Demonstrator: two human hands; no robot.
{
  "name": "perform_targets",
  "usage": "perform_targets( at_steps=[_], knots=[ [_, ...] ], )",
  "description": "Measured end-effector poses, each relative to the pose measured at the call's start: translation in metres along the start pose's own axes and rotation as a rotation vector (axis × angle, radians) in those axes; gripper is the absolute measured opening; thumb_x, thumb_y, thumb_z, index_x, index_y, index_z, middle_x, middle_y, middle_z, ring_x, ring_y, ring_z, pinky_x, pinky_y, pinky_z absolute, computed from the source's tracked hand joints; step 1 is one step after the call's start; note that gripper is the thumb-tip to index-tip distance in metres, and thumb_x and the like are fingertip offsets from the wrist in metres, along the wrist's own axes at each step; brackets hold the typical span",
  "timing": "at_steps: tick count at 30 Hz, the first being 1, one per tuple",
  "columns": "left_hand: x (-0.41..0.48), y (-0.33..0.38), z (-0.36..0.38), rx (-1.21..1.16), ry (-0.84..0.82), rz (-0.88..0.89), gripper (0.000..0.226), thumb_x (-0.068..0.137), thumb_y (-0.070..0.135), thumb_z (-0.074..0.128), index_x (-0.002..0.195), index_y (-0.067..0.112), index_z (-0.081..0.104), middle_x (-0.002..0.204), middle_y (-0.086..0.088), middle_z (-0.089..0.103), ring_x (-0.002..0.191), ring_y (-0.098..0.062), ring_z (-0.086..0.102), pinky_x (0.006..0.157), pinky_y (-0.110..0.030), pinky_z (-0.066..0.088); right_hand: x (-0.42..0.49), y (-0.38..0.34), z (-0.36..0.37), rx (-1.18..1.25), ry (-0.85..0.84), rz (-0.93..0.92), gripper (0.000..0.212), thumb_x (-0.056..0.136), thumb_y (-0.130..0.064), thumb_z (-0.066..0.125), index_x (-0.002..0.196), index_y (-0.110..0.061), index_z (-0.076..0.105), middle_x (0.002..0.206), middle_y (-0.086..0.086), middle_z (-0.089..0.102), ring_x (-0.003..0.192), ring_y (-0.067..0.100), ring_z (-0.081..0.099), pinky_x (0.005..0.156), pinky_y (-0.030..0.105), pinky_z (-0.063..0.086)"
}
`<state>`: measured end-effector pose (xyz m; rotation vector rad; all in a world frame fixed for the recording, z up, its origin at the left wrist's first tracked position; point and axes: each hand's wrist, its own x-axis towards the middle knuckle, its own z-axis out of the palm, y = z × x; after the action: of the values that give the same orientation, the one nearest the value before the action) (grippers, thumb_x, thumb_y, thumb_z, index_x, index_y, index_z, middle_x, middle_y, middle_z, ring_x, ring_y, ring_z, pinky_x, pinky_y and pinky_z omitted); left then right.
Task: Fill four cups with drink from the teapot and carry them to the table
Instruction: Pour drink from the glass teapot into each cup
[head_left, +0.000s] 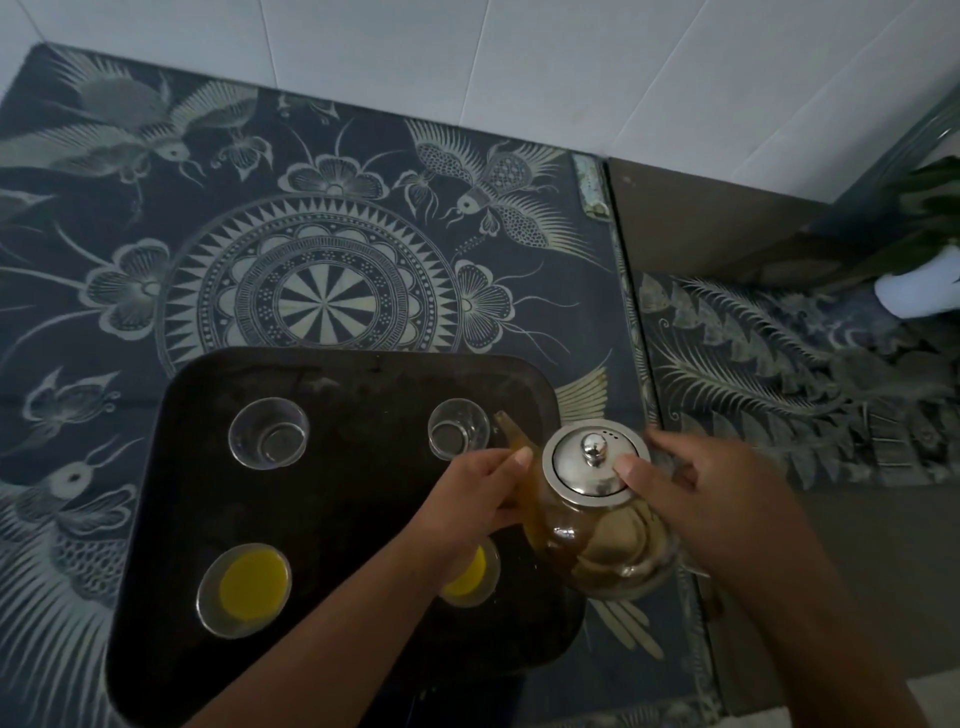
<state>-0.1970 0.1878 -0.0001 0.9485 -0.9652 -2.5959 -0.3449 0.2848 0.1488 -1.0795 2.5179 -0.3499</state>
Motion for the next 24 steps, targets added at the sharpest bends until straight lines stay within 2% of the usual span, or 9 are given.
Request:
perform_targets(
  at_steps=[3, 6, 11, 14, 17, 24],
  knots=[
    [0.001, -0.004, -0.001, -0.015, -0.006, -0.024, 0.035, 0.109, 0.030, 0.050, 0.115, 0.006, 0.074, 0.111, -0.015, 0.080, 0.107, -0.028, 0.076, 0.087, -0.032, 0.061, 0.002, -0.002, 0.001, -0.021, -0.020, 0.011, 0.065, 0.082, -0.059, 0.060, 0.132, -0.017, 0.064, 0.090, -0.001, 0.072, 0.084, 0.009, 0.065, 0.075, 0.031, 0.050],
    [0.003, -0.007, -0.002, -0.037, 0.003, -0.038, 0.035, 0.109, 0.029, 0.049, 0.115, 0.006, 0.074, 0.112, -0.016, 0.079, 0.108, -0.028, 0.076, 0.091, -0.037, 0.059, 0.003, -0.004, 0.002, -0.037, -0.027, 0.016, 0.067, 0.081, -0.060, 0.059, 0.133, -0.018, 0.064, 0.099, 0.001, 0.074, 0.091, 0.012, 0.066, 0.080, 0.032, 0.049],
    [0.002, -0.011, -0.005, -0.077, -0.026, -0.039, 0.037, 0.110, 0.029, 0.048, 0.118, 0.003, 0.073, 0.114, -0.019, 0.078, 0.110, -0.031, 0.075, 0.090, -0.036, 0.059, 0.007, -0.007, 0.004, -0.079, -0.036, 0.015, 0.069, 0.081, -0.062, 0.059, 0.135, -0.018, 0.062, 0.115, 0.003, 0.072, 0.104, 0.015, 0.065, 0.086, 0.033, 0.048],
    [0.002, -0.013, -0.005, -0.107, -0.020, -0.038, 0.037, 0.109, 0.029, 0.048, 0.118, 0.002, 0.073, 0.115, -0.020, 0.078, 0.109, -0.031, 0.075, 0.088, -0.034, 0.060, 0.010, -0.009, 0.004, -0.107, -0.039, 0.005, 0.071, 0.080, -0.064, 0.058, 0.134, -0.018, 0.062, 0.113, 0.003, 0.073, 0.103, 0.016, 0.066, 0.085, 0.033, 0.048],
    [0.002, -0.015, -0.006, -0.133, -0.023, -0.036, 0.038, 0.110, 0.027, 0.047, 0.117, -0.001, 0.072, 0.115, -0.022, 0.077, 0.107, -0.031, 0.075, 0.087, -0.034, 0.060, 0.012, -0.012, 0.004, -0.134, -0.044, -0.003, 0.071, 0.081, -0.064, 0.058, 0.133, -0.017, 0.063, 0.119, 0.003, 0.072, 0.109, 0.018, 0.065, 0.092, 0.038, 0.050],
    [0.003, -0.017, -0.009, -0.137, -0.029, -0.049, 0.041, 0.111, 0.029, 0.045, 0.121, -0.002, 0.070, 0.118, -0.022, 0.076, 0.113, -0.035, 0.073, 0.098, -0.043, 0.059, 0.015, -0.016, 0.007, -0.162, -0.036, -0.012, 0.069, 0.082, -0.064, 0.059, 0.134, -0.018, 0.062, 0.121, 0.003, 0.071, 0.111, 0.019, 0.065, 0.090, 0.035, 0.048]
  ],
)
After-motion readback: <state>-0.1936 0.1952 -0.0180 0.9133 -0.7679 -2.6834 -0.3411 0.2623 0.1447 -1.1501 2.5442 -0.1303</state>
